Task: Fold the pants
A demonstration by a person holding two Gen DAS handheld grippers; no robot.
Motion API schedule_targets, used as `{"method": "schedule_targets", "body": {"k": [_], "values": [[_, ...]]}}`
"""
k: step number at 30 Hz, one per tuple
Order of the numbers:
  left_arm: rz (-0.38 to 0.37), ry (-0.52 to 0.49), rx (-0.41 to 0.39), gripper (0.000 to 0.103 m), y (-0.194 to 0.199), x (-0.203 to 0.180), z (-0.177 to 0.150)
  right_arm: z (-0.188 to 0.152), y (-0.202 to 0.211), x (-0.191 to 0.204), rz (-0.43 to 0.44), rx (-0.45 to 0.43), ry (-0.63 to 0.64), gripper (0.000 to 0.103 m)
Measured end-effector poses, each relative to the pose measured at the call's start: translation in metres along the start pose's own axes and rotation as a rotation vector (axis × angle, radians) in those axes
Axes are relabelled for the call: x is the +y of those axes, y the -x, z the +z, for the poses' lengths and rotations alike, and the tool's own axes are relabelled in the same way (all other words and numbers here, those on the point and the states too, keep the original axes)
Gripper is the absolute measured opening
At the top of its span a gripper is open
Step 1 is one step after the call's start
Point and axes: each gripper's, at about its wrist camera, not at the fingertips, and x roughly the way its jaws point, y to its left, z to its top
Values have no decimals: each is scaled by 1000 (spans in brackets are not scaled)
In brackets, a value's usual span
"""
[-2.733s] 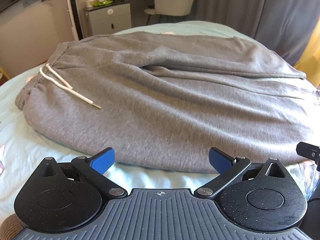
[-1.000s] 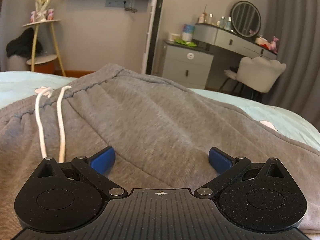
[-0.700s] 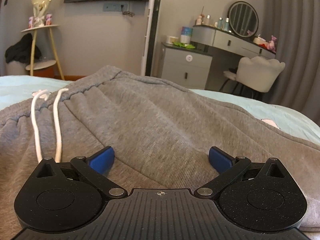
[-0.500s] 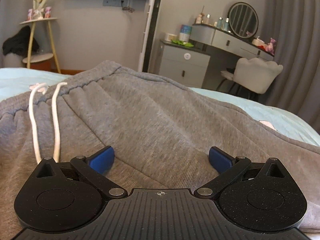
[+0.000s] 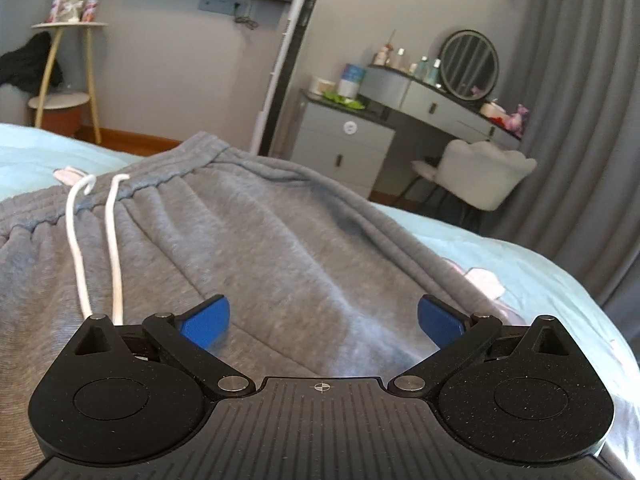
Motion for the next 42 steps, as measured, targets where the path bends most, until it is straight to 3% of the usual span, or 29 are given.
{"method": "schedule_targets", "body": {"k": [2,4,6,9,12,13,14,15,16,21,23,27,31,32,33,36,37,39,40,41,42], "values": [[-20,8,10,103,3,0,1,7,5,-2,16,-37,25,25],[-28,29,23,103,4,2,2,14,9,5,9,-104,110,50],[-23,24,19,103,7,2,-1,21,8,23,7,-152,248,60],[-24,9,20,103,9,3,-7,22,-10,54,-11,-195,481,60],[-10,-22,19,103,12,1,-10,28,-48,72,-68,-129,573,59],[-3,-32,21,103,13,0,-10,31,-55,72,-74,-124,560,56],[-3,-35,24,103,14,-1,-9,35,-57,69,-68,-128,530,45],[-14,-31,24,103,16,-1,-7,40,-58,64,-61,-127,481,9],[-27,-25,22,103,18,-2,-4,46,-57,58,-38,-123,433,5],[-149,4,22,103,16,-16,26,57,-22,-7,29,-234,64,5],[-212,1,37,103,3,-24,41,52,-13,-40,72,-237,-94,5],[-279,83,179,103,-55,-34,64,42,-25,-79,134,-164,-297,6],[-288,236,339,102,-114,-29,71,43,-41,-93,137,-115,-374,14],[-276,258,361,95,-124,-28,70,43,-41,-95,148,-119,-384,19],[-267,270,370,80,-131,-26,68,44,-43,-97,168,-118,-394,29],[-242,278,421,67,-151,-22,62,43,-42,-97,246,-123,-435,59],[-242,276,424,66,-155,-22,61,44,-43,-96,269,-126,-442,62],[-244,269,426,57,-160,-23,61,46,-44,-91,276,-132,-424,59],[-244,266,436,50,-162,-23,63,47,-45,-89,274,-136,-411,45],[-249,265,456,26,-164,-23,64,48,-48,-87,282,-137,-404,35],[-256,263,477,9,-164,-23,65,49,-50,-87,295,-127,-404,15]]}}
